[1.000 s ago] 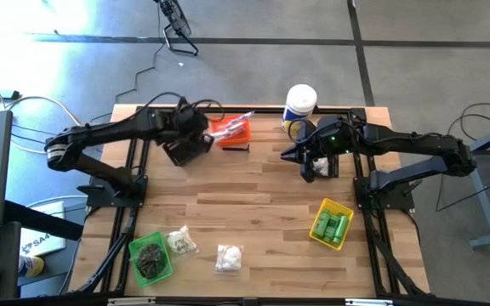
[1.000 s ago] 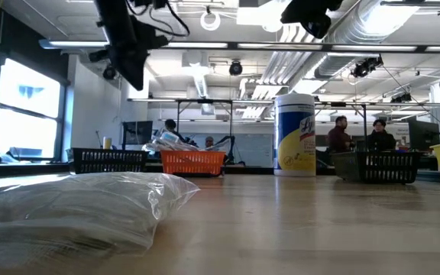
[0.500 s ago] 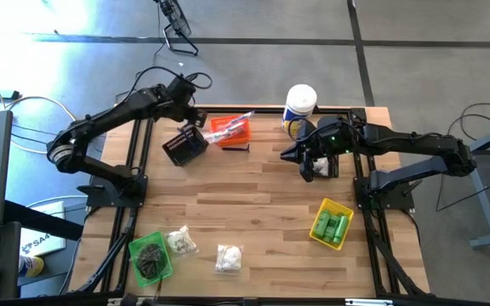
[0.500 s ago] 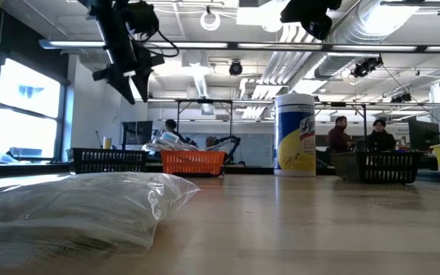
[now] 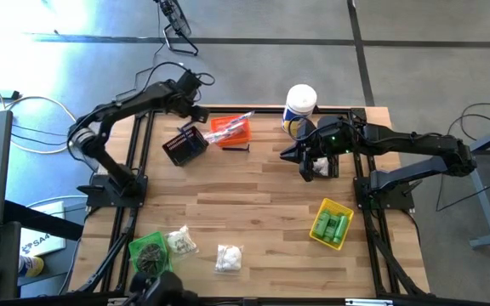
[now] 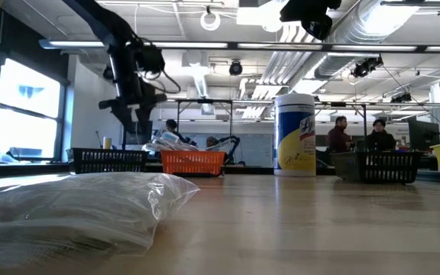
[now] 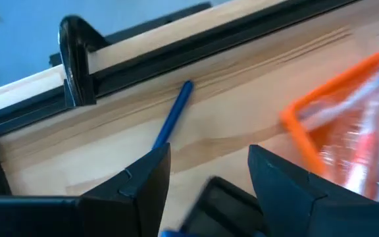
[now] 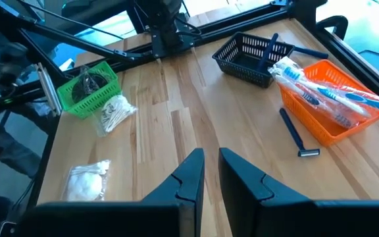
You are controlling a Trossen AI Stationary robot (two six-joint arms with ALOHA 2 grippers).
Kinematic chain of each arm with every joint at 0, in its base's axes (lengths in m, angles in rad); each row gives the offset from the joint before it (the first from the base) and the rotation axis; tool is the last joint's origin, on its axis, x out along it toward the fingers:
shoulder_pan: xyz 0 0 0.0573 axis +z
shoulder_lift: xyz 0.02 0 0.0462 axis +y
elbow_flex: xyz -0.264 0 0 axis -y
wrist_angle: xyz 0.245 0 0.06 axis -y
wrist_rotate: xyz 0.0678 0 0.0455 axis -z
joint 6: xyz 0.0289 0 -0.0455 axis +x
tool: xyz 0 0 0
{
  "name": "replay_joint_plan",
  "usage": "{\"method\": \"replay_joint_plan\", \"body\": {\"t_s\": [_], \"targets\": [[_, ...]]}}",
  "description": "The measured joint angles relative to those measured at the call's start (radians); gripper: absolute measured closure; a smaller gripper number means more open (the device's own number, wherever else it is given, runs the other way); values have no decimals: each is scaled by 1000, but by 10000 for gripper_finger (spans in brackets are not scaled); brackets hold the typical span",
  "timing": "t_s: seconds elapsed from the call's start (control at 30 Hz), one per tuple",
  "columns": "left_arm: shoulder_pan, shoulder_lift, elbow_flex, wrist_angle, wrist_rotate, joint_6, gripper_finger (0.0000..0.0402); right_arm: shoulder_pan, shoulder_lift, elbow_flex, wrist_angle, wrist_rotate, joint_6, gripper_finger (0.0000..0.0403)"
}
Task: Pick & Place Travel size toiletries
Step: Put the blue razor into the left black bin
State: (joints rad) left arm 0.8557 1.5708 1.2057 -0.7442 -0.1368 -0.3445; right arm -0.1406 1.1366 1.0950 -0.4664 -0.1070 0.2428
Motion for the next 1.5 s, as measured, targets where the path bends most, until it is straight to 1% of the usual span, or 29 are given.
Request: {"method": "replay_joint_plan", "body": {"t_s": [0.1,0.27,0.4,0.73,0.97,1.23,1.37,1.5], "targets": [[18,56,-1,25,0,19,201,0,0,0,0,0,0,365],[22,122,-1,112,2,59,201,-4,0,0,0,2,0,365],[22,168,-1,136,26,61,201,-16,0,0,0,0,-1,365],[43,237,0,177,22,51,201,-19,0,0,-1,-7,-3,365],[62,288,0,188,-1,49,201,-19,0,0,-1,-7,-3,365],[62,318,0,214,-22,52,202,-19,0,0,-1,4,-3,365],[61,318,0,217,-23,52,220,-19,0,0,-1,4,-1,365],[60,319,0,218,-22,52,257,-19,0,0,-1,4,-1,365]]}}
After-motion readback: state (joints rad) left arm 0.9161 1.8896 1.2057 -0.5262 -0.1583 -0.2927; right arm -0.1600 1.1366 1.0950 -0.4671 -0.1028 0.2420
